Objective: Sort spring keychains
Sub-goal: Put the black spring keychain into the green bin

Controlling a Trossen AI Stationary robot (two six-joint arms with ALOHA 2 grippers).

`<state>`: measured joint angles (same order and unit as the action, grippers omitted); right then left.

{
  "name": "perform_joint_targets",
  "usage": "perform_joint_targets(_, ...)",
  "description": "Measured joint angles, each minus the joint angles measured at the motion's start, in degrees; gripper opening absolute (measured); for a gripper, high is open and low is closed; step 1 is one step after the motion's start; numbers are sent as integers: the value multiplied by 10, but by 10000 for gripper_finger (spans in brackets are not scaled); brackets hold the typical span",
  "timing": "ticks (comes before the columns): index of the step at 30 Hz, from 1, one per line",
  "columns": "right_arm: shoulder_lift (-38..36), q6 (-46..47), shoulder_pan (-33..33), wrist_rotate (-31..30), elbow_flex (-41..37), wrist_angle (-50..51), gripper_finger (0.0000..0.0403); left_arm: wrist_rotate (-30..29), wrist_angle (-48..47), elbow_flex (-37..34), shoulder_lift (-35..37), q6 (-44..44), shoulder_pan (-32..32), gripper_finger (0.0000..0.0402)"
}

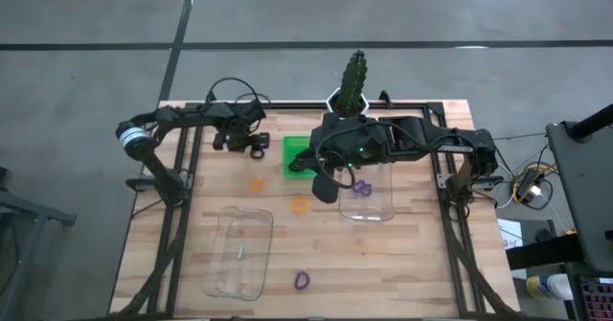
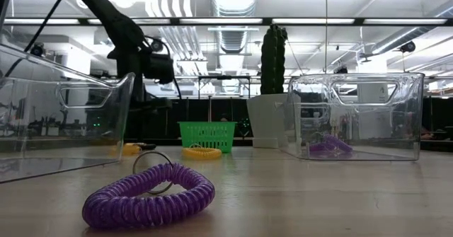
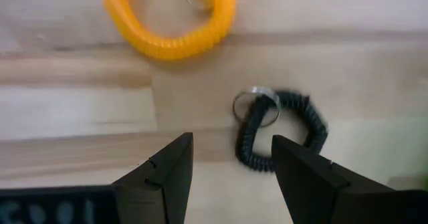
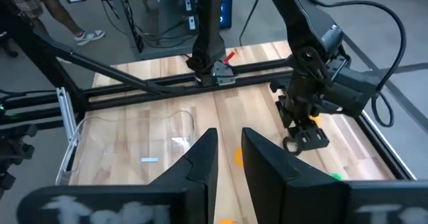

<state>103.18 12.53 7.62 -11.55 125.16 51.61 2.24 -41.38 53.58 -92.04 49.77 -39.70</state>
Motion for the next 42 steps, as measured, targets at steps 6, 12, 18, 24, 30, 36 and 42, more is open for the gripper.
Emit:
perform_joint_targets(6,0,-12,0,0,0,3,63,-1,7,0,-4,14,0,195)
perform_joint_targets(12,0,-27,0,0,0,5,59,-2,7,0,-23,11,-1,195)
perform_joint_targets(18,0,-31,0,0,0,5,61,-6,3,1,-31,14,-1,166)
perform_joint_targets(24,0,-36,0,0,0,4,56,-11,-6,1,-33,19,-2,72)
perform_joint_targets(30,0,-36,0,0,0,4,61,-8,-10,0,-30,26,-2,13)
perform_joint_targets(36,0,-38,0,-1,0,3,58,21,-7,5,12,16,1,5)
perform_joint_targets(42,0,-47,-2,-2,0,0,54,23,-7,10,77,9,16,4)
